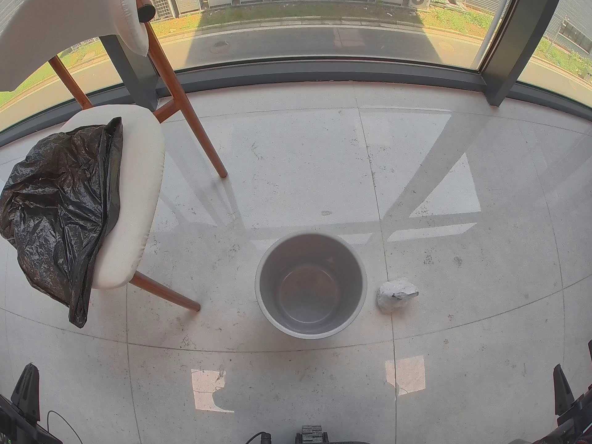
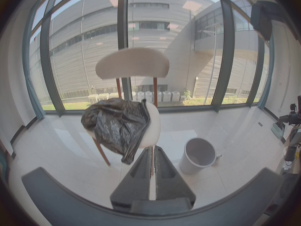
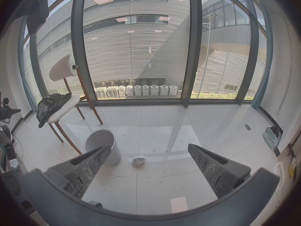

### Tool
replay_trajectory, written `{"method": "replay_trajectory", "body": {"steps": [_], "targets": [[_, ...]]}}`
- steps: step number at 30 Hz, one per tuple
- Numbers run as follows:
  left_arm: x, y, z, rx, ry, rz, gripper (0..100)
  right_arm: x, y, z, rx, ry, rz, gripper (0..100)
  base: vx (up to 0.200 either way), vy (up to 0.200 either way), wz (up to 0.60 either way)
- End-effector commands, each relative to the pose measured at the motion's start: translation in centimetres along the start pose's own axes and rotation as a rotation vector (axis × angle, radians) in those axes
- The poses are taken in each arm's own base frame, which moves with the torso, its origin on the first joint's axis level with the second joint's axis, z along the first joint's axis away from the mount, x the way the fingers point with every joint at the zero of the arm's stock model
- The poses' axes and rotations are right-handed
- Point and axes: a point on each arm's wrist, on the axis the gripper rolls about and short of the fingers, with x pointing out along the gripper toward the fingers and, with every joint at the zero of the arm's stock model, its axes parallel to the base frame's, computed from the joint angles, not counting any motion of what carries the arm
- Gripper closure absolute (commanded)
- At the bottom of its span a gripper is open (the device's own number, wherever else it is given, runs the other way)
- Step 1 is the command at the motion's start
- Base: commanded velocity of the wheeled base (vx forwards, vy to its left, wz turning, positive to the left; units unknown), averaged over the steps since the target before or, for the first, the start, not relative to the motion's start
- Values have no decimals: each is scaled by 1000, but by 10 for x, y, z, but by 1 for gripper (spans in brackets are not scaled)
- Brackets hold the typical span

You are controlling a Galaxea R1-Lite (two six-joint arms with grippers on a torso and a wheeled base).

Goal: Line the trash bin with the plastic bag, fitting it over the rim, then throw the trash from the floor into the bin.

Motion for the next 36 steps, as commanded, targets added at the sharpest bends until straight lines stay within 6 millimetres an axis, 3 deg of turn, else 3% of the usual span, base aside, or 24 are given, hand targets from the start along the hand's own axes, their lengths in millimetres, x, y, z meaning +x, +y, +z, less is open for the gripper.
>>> {"method": "replay_trajectory", "body": {"steps": [1, 4, 9, 12, 18, 22, 36], "targets": [[-1, 0, -1, 10, -32, -10, 100, 0, 0, -5, 0, 5, 0, 0, 0, 0, 0], [-1, 0, 2, 38, -51, -12, 100, 0, 0, -5, 0, 5, 2, 0, 0, 0, 0], [-11, 0, 36, 66, -160, -14, 100, 0, 0, -5, 10, 4, 2, 0, 0, 0, 0], [-6, 1, 49, 62, -110, -29, 100, 0, 0, -5, 10, 5, 2, 0, 0, 0, 0], [26, 2, 103, 34, -18, -106, 100, 0, 0, -5, 10, 4, 2, 0, 0, 0, 0], [52, 2, 122, -28, 46, -118, 100, 0, 0, -5, 10, 4, 2, 0, 0, 0, 0], [121, -3, 135, -60, 234, -227, 100, 0, 0, -5, 12, 2, 2, 0, 0, 0, 0]]}}
